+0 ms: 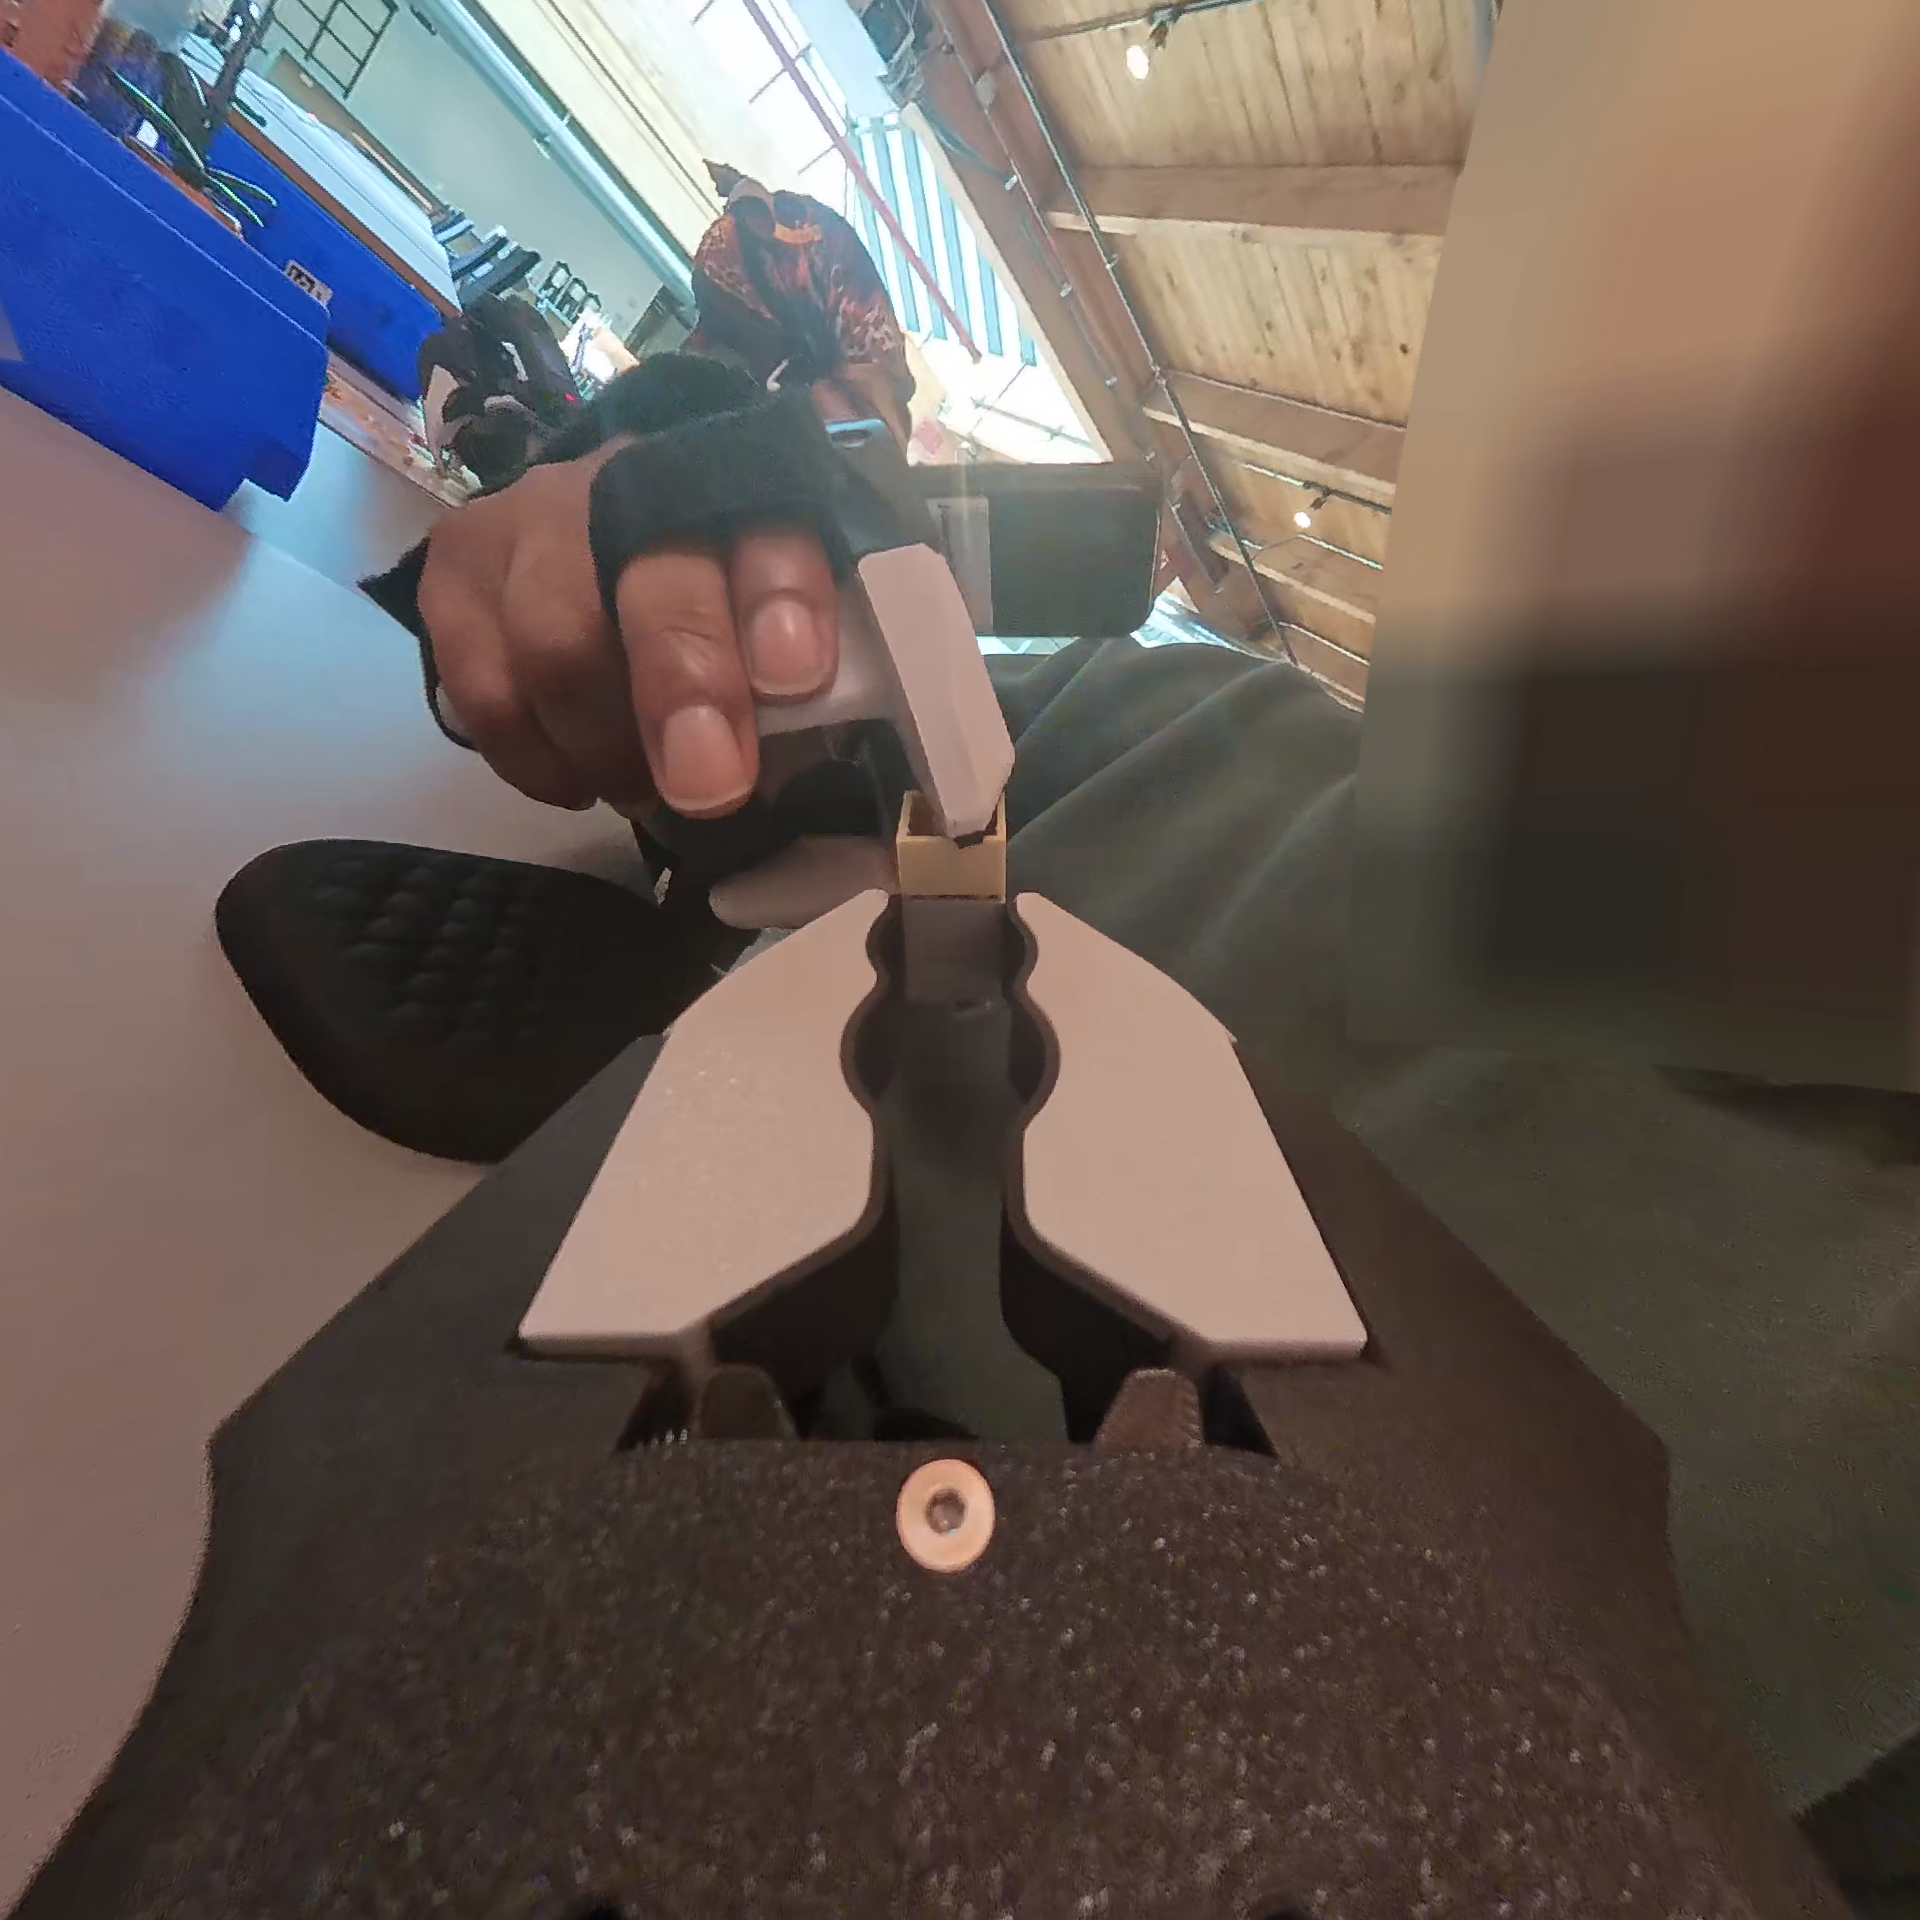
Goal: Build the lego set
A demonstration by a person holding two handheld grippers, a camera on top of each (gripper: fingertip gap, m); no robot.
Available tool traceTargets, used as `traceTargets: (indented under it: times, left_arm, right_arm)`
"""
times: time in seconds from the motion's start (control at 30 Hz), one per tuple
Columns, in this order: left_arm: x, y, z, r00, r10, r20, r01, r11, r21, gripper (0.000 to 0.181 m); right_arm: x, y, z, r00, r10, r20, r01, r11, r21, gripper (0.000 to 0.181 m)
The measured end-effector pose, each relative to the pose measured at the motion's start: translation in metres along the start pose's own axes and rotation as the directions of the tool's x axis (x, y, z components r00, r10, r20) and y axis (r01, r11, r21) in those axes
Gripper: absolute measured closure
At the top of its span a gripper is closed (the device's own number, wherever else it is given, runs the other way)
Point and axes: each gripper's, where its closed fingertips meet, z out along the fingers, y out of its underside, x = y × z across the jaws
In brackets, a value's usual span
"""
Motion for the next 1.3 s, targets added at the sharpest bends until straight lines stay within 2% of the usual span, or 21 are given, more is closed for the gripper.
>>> traceTargets:
  times: [0.3,0.47,0.7,0.93,1.07,1.3]
  left_arm:
    - [0.000,-0.007,-0.001,1.000,-0.024,0.014,0.024,0.998,0.055,0.165]
    - [0.003,-0.010,0.000,0.999,-0.042,0.001,0.042,0.996,0.080,0.165]
    - [0.000,-0.007,-0.002,0.997,-0.082,0.006,0.081,0.992,0.094,0.165]
    - [-0.006,-0.002,-0.002,0.994,-0.112,0.016,0.109,0.989,0.102,0.165]
    - [-0.012,-0.010,-0.006,0.991,-0.131,0.018,0.128,0.983,0.135,0.164]
    - [-0.014,-0.017,-0.009,0.990,-0.138,0.028,0.131,0.977,0.169,0.164]
  right_arm:
    - [0.007,0.001,0.001,0.991,-0.073,-0.111,0.069,0.997,-0.047,0.147]
    - [0.009,-0.001,0.001,0.989,-0.052,-0.137,0.044,0.997,-0.059,0.148]
    - [0.005,0.005,0.003,0.994,-0.042,-0.105,0.032,0.995,-0.094,0.149]
    - [0.000,0.012,0.004,0.998,0.034,-0.059,-0.039,0.995,-0.089,0.149]
    - [0.009,0.018,0.004,0.991,0.079,-0.105,-0.086,0.994,-0.066,0.149]
    - [0.016,0.026,0.005,0.987,0.020,-0.162,-0.039,0.992,-0.118,0.140]
